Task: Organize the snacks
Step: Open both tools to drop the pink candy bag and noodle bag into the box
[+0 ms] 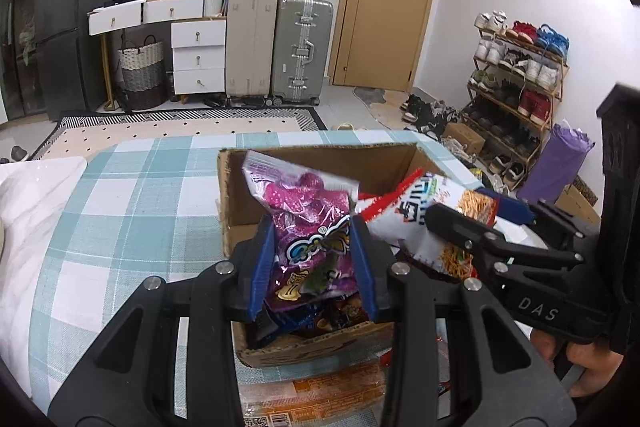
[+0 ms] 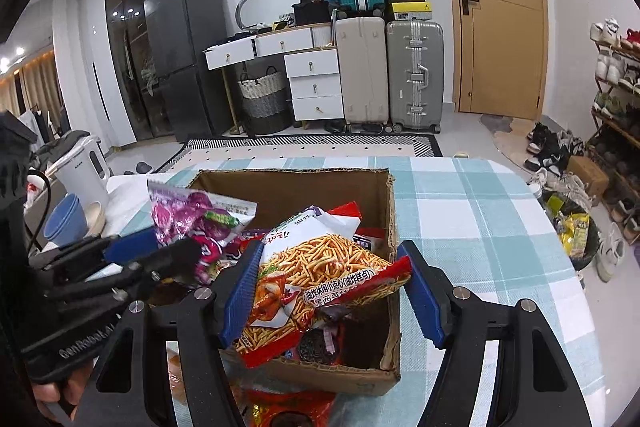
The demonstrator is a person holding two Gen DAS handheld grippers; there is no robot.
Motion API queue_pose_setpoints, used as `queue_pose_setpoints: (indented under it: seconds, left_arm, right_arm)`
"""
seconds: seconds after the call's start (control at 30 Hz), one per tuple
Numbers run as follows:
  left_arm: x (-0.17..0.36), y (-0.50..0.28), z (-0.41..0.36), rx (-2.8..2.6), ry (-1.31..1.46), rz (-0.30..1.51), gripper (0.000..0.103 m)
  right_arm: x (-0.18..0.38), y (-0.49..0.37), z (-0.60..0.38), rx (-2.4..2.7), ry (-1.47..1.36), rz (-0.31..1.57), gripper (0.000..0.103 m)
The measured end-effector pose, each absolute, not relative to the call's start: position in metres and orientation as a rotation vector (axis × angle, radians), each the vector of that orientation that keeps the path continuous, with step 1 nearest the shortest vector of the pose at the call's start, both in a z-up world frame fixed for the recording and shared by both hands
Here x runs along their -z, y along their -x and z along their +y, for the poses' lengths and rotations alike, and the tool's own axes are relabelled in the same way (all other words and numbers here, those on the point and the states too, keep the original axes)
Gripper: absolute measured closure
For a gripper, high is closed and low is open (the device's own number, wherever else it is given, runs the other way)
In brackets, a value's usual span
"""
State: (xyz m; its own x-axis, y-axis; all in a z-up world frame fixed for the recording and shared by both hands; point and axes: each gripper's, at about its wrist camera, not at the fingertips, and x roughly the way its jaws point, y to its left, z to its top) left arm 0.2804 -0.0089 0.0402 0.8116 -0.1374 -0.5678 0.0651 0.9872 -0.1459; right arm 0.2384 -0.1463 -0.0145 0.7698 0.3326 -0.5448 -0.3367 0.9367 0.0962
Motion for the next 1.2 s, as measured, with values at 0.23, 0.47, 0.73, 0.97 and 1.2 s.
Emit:
queue_pose_setpoints:
  seconds: [0.23,0.47,0.73,0.97,1.2]
  left_arm:
    - [-0.02,-0.297,-0.017,0.106,0.102,0.654,0.07]
    - [-0.017,-0.298,-0.017,0.115,0.118,0.667,0.069]
    - [-0.027,-0.282,-0.015,0.115,0.105,0.668,0.035]
    - [-0.039,-0.245,-0.002,0.113,0.117,0.637,0.001]
    - [-0.041,-0.211,0.012,0.084,0.139,0.62,0.001]
  right_arm:
    - [0.02,-0.248,-0.133,-0.333,0.106,0.575,0.035]
    - [0.018,-0.238,-0.143,-0.393,0.115,0.593,0.033]
    - [0.008,-0.207,-0.171,-0.392,0.049,0.554,0.001]
    - [0.005,-0.185,-0.185,-0.382,0.008,0.56,0.001]
    - [0.011,-0.163,-0.187,-0.392,-0.003,0.583,0.001]
